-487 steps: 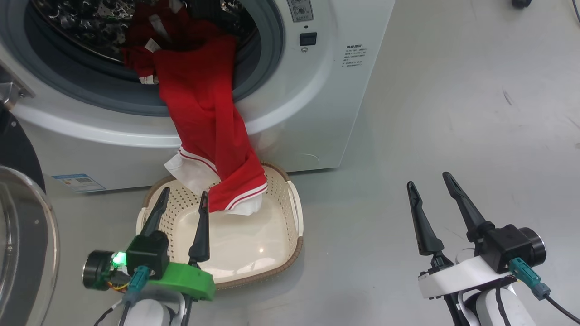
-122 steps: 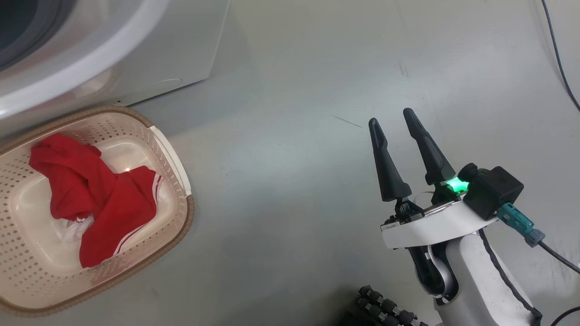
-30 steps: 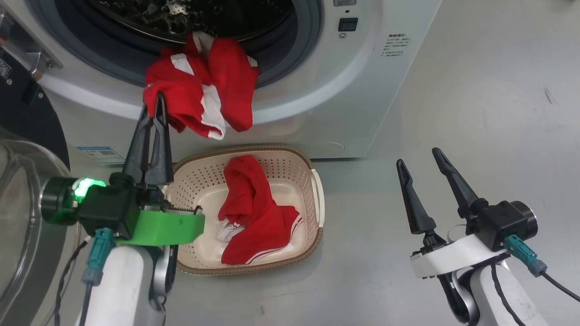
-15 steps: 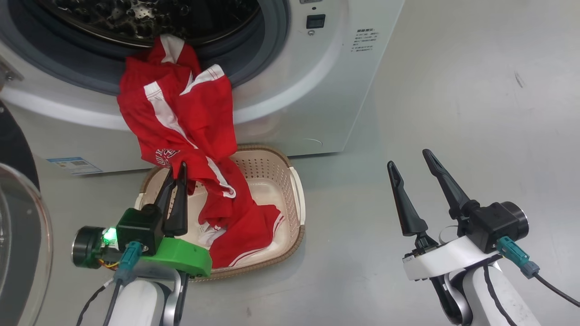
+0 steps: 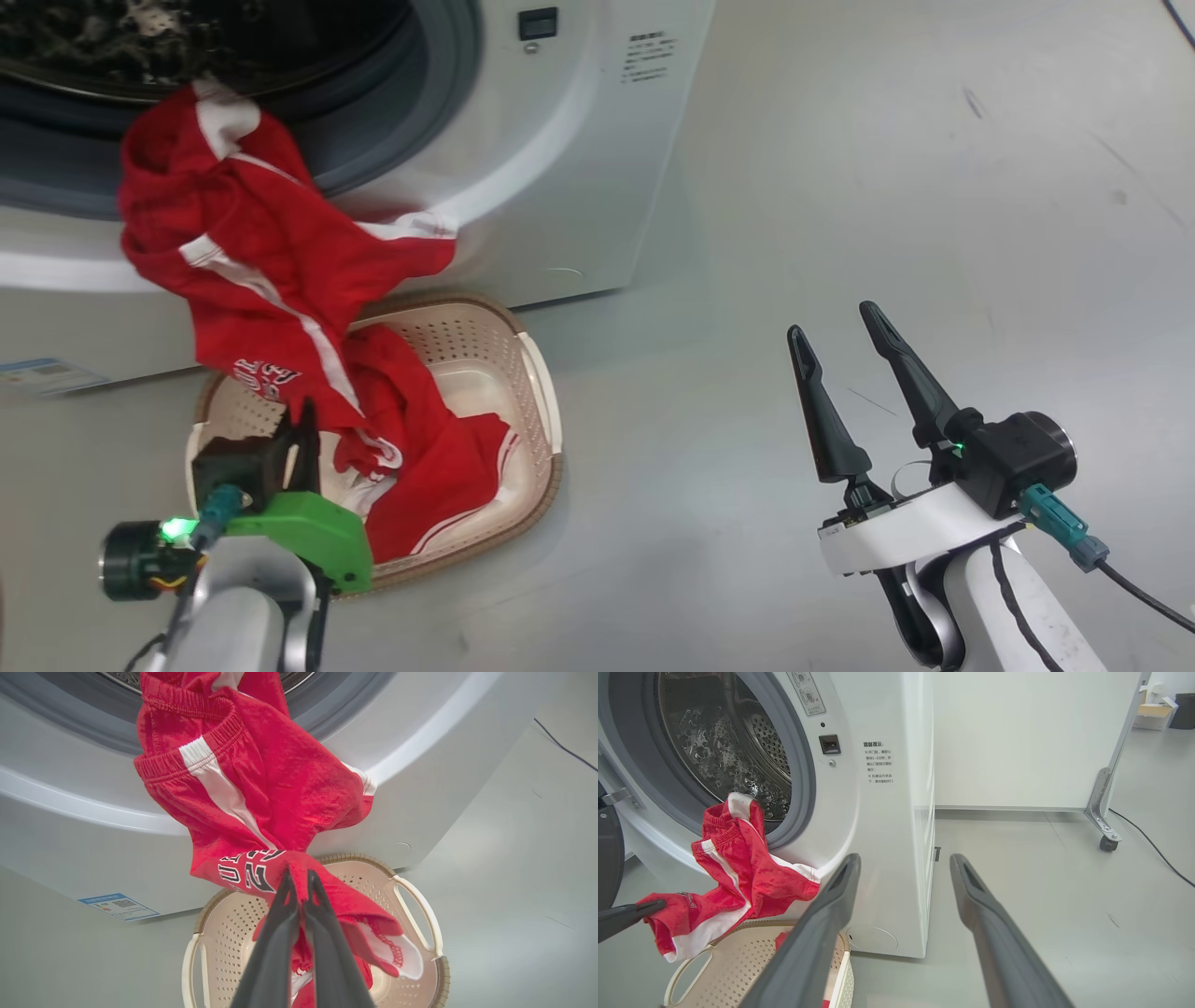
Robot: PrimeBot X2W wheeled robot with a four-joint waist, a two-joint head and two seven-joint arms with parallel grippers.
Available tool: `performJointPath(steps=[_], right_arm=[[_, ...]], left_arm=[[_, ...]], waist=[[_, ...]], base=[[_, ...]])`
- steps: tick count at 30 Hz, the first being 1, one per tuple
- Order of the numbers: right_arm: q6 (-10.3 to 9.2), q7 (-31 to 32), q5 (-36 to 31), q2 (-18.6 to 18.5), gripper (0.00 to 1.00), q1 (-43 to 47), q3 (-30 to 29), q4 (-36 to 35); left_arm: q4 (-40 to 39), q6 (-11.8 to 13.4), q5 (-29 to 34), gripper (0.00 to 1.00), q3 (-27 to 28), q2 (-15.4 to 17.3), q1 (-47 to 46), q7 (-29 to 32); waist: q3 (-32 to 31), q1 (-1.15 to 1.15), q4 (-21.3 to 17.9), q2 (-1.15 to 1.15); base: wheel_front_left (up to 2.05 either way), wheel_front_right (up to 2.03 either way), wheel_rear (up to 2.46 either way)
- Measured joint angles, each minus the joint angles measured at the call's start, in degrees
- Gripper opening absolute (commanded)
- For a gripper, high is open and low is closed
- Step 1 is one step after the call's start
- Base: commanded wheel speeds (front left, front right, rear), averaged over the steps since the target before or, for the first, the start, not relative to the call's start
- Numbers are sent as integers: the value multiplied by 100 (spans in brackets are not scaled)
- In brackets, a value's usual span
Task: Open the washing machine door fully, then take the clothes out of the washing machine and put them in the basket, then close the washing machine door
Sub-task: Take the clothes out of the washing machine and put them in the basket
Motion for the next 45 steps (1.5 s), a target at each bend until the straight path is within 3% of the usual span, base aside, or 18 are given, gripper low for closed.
performJointPath(steps=[10,11,14,15,18,33,45], right_arm=[[0,0,146,31,100,-123,19,-15],[0,0,148,35,100,-142,18,-16],[0,0,196,38,100,-146,-9,-30],[-1,0,203,38,100,-146,-33,-33],[-9,0,237,40,100,-151,-99,-69],[-14,0,241,82,100,-260,-191,-88],[-24,0,179,84,100,-362,-460,-71]], left_arm=[[860,0,-177,0,541,246,-541,230],[942,0,-212,25,580,264,-567,252],[1134,0,-332,49,637,259,-710,300],[1190,0,-346,73,634,255,-773,301],[1377,0,-358,100,603,241,-937,349],[2230,0,-361,100,605,212,-1338,232],[2147,-64,-296,100,421,53,-1574,-697]], waist=[[267,0,-561,0],[293,0,-614,0],[376,0,-753,0],[408,0,-789,0],[504,0,-858,0],[665,0,-841,0],[520,0,-494,0]], base=[[0,0,0],[0,0,0],[0,0,0],[0,0,0],[0,0,0],[0,0,0],[0,0,0]])
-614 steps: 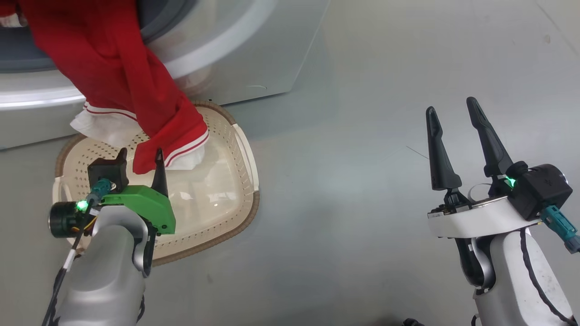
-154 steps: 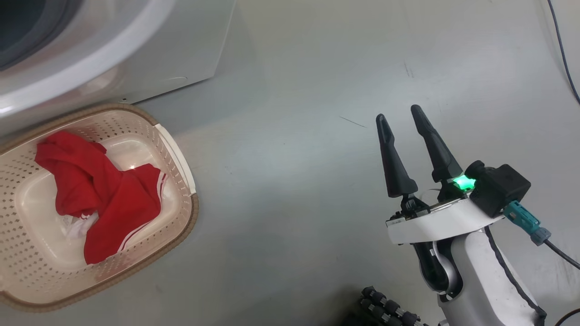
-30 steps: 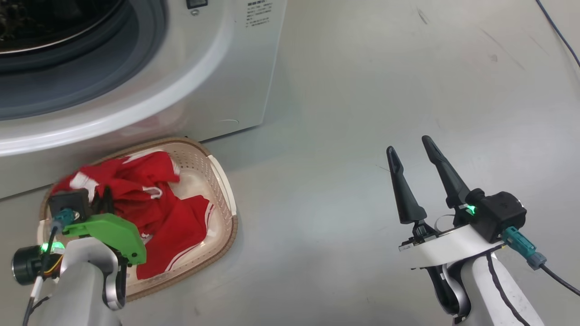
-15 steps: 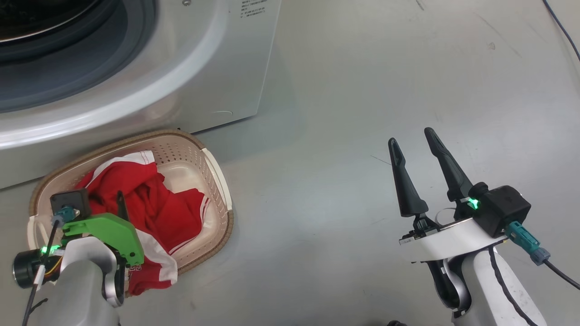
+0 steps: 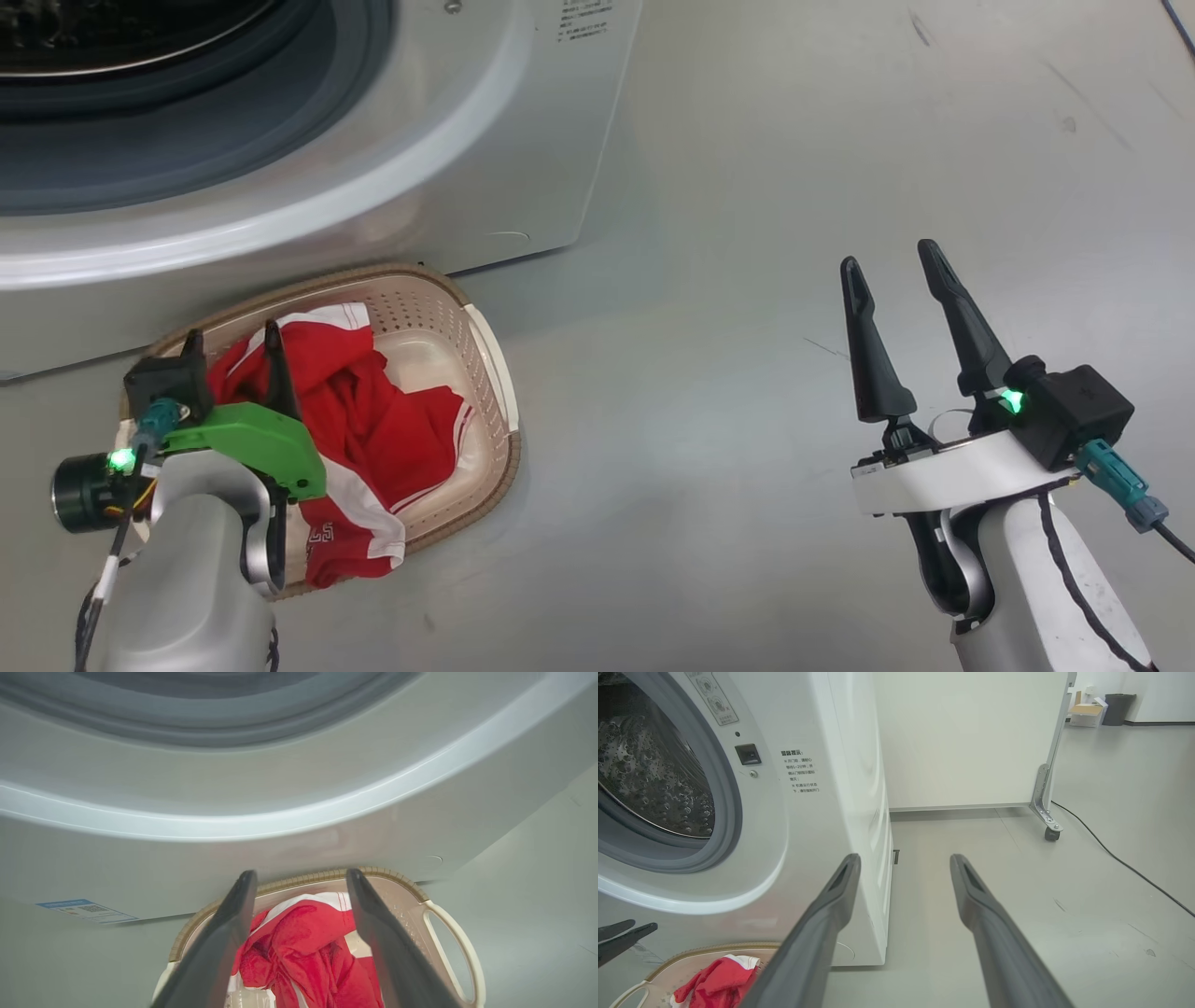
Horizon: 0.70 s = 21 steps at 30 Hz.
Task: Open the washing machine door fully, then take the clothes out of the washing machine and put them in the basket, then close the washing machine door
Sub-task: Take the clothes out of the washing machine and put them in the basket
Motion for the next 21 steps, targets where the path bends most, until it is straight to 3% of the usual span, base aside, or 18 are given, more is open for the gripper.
performJointPath(steps=[6,21], right_arm=[[-2,0,-96,-44,100,0,-124,30],[-93,0,-234,-153,100,187,-335,229]], left_arm=[[-207,-94,19,100,-96,-86,-5,-372],[-1251,-143,196,100,-242,-136,322,-416]], waist=[[-147,0,194,0],[-809,0,802,0]], base=[[0,0,0],[0,0,0]])
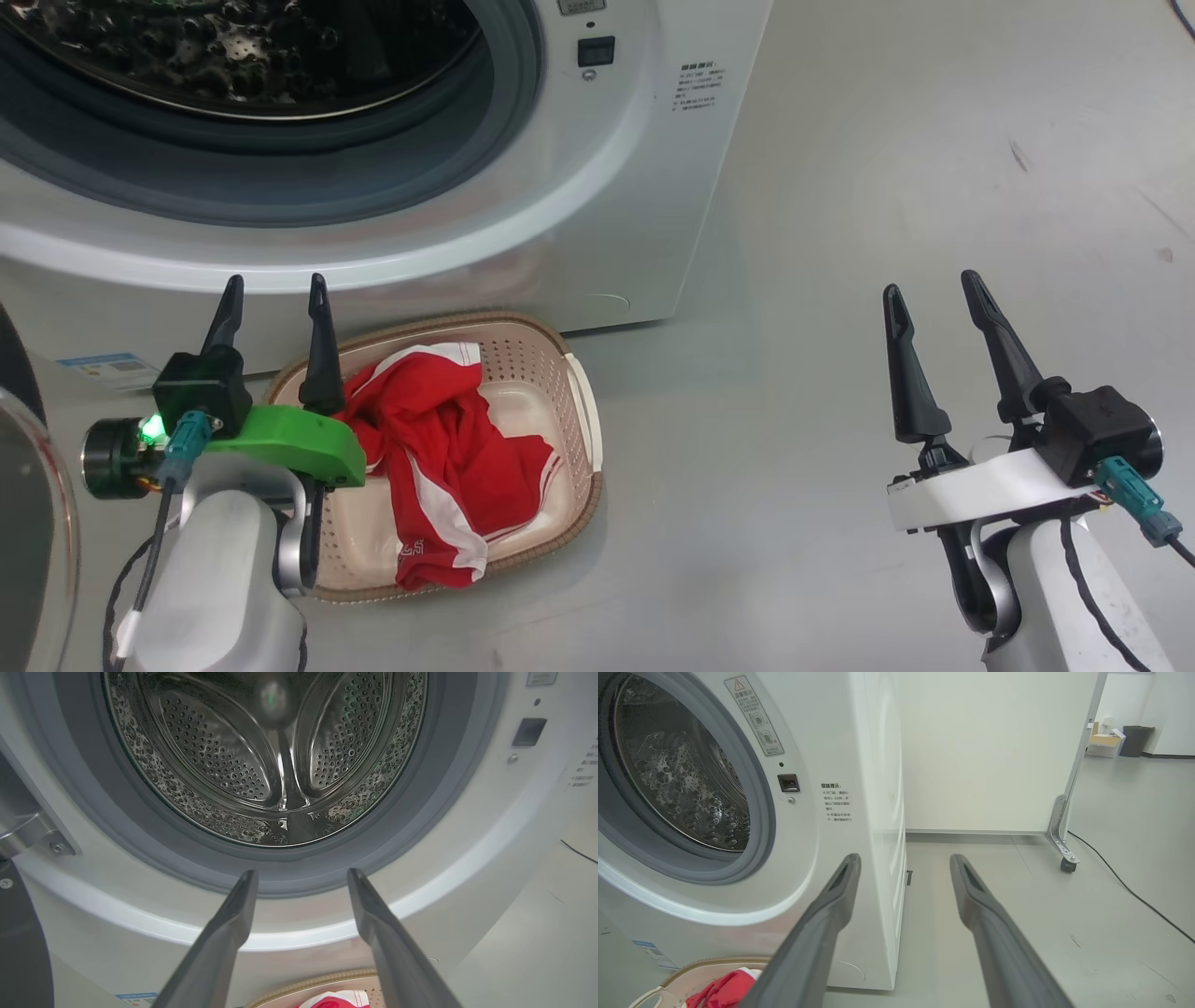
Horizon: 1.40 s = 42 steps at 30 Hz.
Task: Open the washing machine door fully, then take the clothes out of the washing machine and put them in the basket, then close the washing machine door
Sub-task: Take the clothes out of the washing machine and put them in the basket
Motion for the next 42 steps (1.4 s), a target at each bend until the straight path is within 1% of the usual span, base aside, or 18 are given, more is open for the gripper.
performJointPath(steps=[8,13,16,21,23,27,30,36,38,42], right_arm=[[-3,0,-24,14,100,203,0,63],[-9,0,-41,24,100,360,1,113],[-55,0,-51,31,100,480,5,148],[-60,0,-56,52,100,683,53,182],[-102,0,-56,60,100,756,91,186],[-111,0,-56,73,100,888,133,199],[-153,0,-56,71,100,951,133,199],[-163,0,-56,75,100,1027,134,187],[-202,0,-56,75,100,1035,125,159],[-210,0,-56,76,100,1068,119,125]], left_arm=[[-786,29,141,100,83,-1,463,0],[-1033,54,151,100,108,-1,917,0],[-1129,59,152,100,97,-1,1155,0],[-1243,59,151,100,34,-1,1529,0],[-1268,59,151,100,2,0,1668,0],[-1341,60,149,100,-41,1,1915,0],[-1411,60,151,100,-70,1,2048,0],[-1562,79,163,100,-160,3,2221,0],[-1636,94,198,100,-192,3,2274,0],[-1741,102,296,100,-196,4,2291,0]], waist=[[-441,0,211,0],[-712,0,285,0],[-871,0,311,0],[-1108,0,329,0],[-1191,0,328,0],[-1323,0,314,0],[-1393,0,296,0],[-1486,0,267,0],[-1498,0,261,0],[-1511,0,259,0]], base=[[0,0,0],[0,0,0],[0,0,0],[0,0,0],[0,0,0],[0,0,0],[0,0,0],[0,0,0],[0,0,0],[0,0,0]])
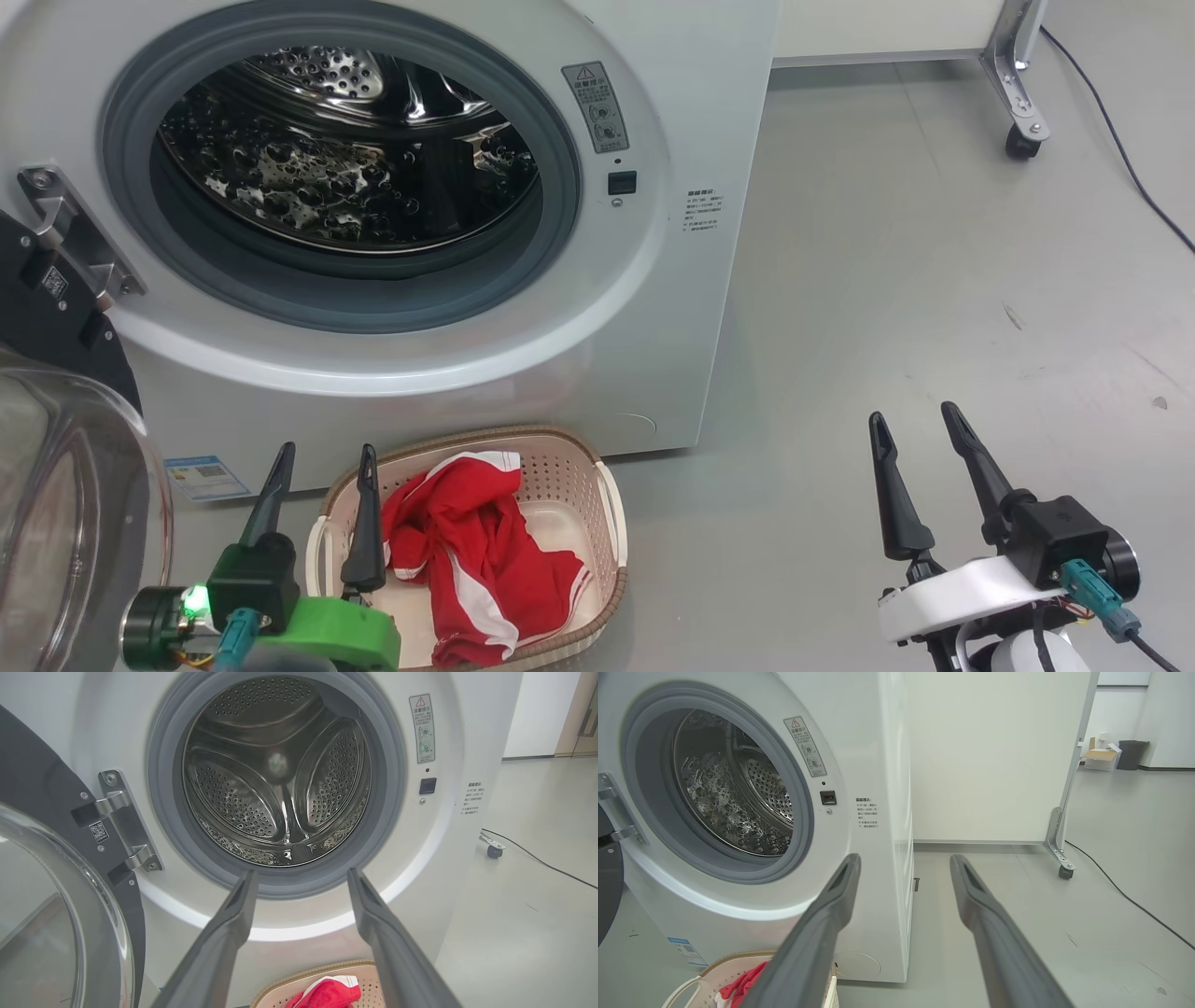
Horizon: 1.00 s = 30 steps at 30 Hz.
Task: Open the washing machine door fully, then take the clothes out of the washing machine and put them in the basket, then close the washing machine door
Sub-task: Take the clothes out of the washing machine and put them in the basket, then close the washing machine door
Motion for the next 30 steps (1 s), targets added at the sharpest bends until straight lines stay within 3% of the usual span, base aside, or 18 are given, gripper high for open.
performJointPath(steps=[30], right_arm=[[-46,0,0,1,100,75,0,-93]], left_arm=[[-461,48,202,100,-44,0,257,111]], waist=[[13,0,-16,0]], base=[[-2,5,-2]])
